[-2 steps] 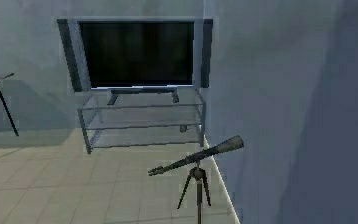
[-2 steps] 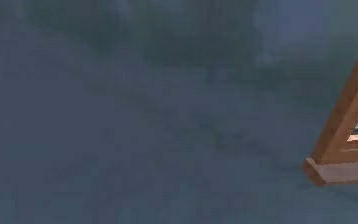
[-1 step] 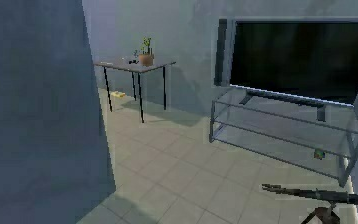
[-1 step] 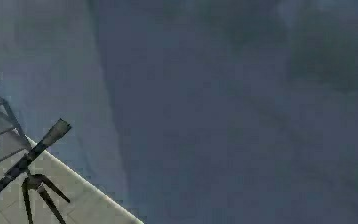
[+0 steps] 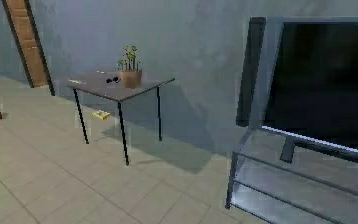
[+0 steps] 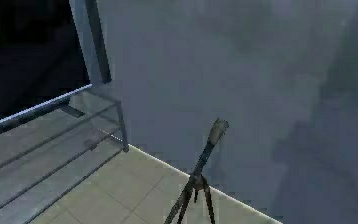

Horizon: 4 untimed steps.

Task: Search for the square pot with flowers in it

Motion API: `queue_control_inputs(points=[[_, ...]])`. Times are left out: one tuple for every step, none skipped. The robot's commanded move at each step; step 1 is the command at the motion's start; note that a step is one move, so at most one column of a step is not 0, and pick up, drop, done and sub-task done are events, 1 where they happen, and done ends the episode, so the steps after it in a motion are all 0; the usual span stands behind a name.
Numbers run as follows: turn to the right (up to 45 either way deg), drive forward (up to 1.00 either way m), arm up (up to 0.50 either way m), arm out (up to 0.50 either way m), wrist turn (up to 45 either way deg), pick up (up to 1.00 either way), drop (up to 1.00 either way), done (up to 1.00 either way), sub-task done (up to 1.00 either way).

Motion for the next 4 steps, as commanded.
queue_control_inputs(points=[[0.0, 1.0, 0.0, 0.0, 0.0, 0.0, 0.0, 0.0, 0.0], [-9.0, 0.0, 0.0, 0.0, 0.0, 0.0, 0.0, 0.0, 0.0], [0.0, 0.05, 0.0, 0.0, 0.0, 0.0, 0.0, 0.0, 0.0], [-15.0, 0.0, 0.0, 0.0, 0.0, 0.0, 0.0, 0.0, 0.0]])
